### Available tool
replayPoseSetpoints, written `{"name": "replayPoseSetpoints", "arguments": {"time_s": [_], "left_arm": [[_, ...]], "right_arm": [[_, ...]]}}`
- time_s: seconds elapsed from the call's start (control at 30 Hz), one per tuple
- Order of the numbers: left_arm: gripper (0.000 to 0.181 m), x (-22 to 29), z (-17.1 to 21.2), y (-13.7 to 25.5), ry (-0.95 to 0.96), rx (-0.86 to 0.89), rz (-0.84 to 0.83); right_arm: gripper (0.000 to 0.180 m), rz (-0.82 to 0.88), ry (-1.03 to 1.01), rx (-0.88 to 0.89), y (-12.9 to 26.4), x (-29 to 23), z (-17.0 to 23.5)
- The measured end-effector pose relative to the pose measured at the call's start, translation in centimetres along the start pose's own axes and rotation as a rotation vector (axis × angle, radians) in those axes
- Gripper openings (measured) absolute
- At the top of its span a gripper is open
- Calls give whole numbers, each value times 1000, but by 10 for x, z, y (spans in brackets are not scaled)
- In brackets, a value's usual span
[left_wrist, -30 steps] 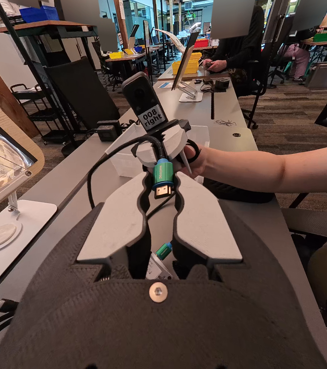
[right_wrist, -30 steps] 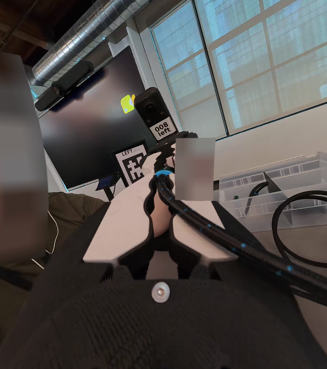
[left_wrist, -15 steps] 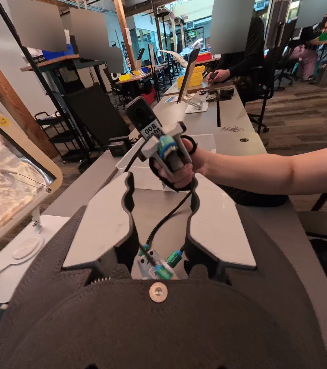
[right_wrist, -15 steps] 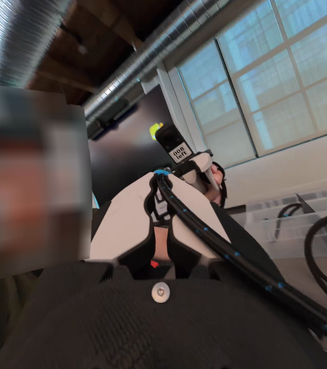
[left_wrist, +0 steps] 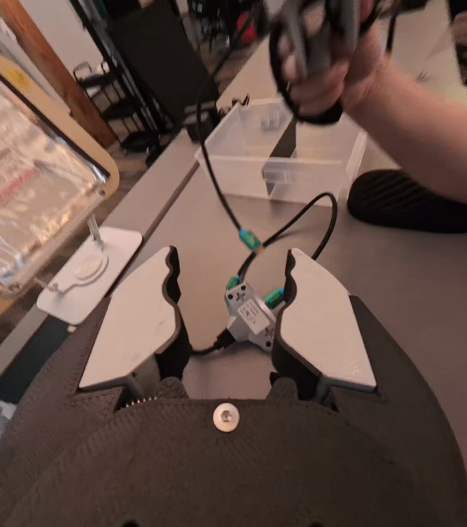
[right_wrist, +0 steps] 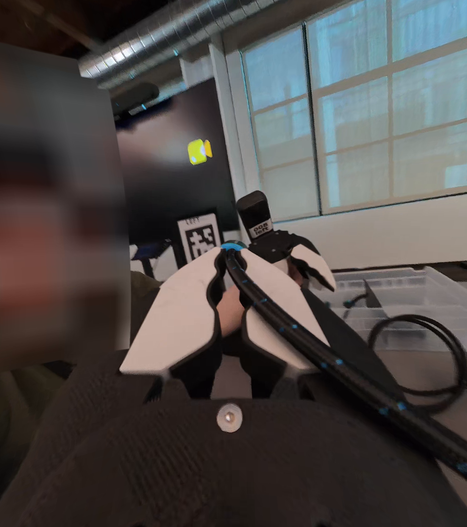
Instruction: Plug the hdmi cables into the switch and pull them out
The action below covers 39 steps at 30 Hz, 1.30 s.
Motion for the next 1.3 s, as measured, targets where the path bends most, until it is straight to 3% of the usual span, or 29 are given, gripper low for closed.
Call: {"name": "replayPoseSetpoints", "arguments": {"time_s": [0.03, 0.23, 0.37, 0.5, 0.67, 0.9, 1.03, 1.3], "left_arm": [[73, 2, 6, -5, 24, -36, -14], [74, 19, 61, -39, 4, -143, -94], [68, 24, 66, -49, -4, -92, -65], [71, 21, 70, -53, 64, -37, -4], [69, 12, 82, -48, 88, 20, -20], [79, 6, 119, -58, 27, -257, -32], [70, 3, 127, -65, -123, -495, -36], [56, -14, 121, -85, -432, -765, 209]], "right_arm": [[6, 31, 41, -28, 2, -5, -3], [6, 251, 261, -234, 4, -17, -8], [6, 423, 453, -469, -9, -7, 11], [7, 378, 658, -639, -27, -6, 35], [8, 304, 847, -618, -40, -13, 46], [7, 295, 934, -649, -40, -21, 46], [7, 291, 937, -674, -37, -22, 46], [7, 317, 940, -662, -26, -24, 38]]}}
Point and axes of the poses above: each gripper's, where its closed fingertips meet, y back along the fingers, z out of its underside, x = y × z across the jaws, the point moved 9 cm from there along y, back along the fingers, and after that the axes turned 8 degrees about z, right-handed, at the moved point
